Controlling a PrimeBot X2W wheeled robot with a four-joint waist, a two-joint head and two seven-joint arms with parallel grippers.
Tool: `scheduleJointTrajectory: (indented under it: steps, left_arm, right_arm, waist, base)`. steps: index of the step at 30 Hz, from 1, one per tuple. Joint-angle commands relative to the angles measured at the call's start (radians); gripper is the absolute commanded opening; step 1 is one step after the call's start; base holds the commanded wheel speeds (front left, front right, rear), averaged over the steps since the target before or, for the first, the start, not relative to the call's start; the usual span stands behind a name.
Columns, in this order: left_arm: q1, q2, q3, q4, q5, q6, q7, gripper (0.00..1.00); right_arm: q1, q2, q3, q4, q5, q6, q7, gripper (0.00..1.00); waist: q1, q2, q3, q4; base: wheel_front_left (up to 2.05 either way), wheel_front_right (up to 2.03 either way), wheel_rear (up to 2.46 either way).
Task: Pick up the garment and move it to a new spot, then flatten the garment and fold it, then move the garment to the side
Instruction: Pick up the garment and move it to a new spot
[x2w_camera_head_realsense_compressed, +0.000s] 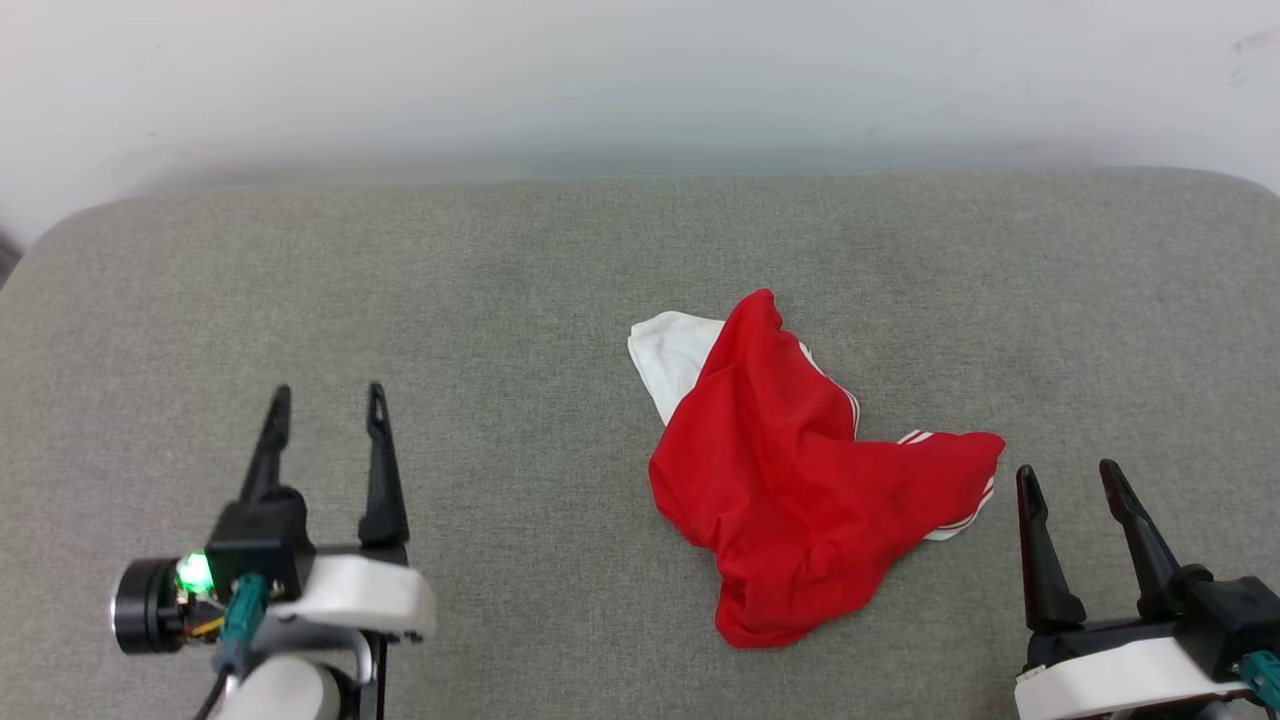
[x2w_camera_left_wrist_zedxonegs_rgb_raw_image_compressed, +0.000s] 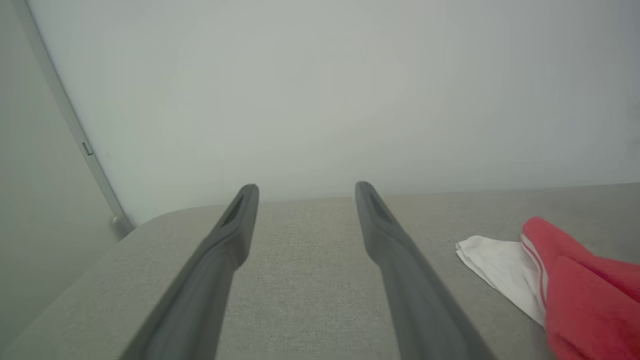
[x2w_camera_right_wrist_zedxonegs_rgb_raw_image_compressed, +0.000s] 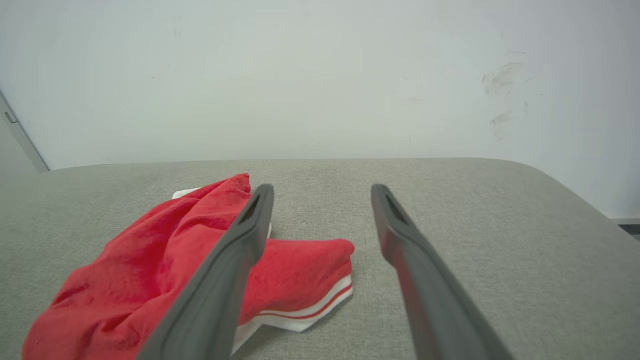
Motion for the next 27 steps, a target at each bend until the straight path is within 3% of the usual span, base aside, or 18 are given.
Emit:
scheduleJointTrajectory:
  steps: [1,16,27]
  left_arm:
    - [0.028,-0.013,0.015,-0.01,0.014,-0.011,-0.002,1.0]
    - [0.218,-0.213,0.19,-0.002,0.182,-0.157,-0.003,1.0]
    - [0.304,-0.305,0.282,-0.016,0.264,-0.231,-0.003,1.0]
  right_arm:
    - [0.007,0.001,-0.001,-0.005,0.011,-0.001,-0.002,1.0]
    - [0.047,0.002,0.008,-0.023,0.042,-0.001,-0.002,1.0]
    - [0.101,0.001,0.02,-0.046,0.069,-0.001,-0.002,1.0]
  waist:
    - [0.0,0.0,-0.001,0.001]
    - [0.0,0.0,-0.033,-0.005]
    - [0.0,0.0,-0.074,-0.007]
  base:
    - [0.0,0.0,0.0]
    - [0.0,0.0,0.0]
    - [0.0,0.0,0.0]
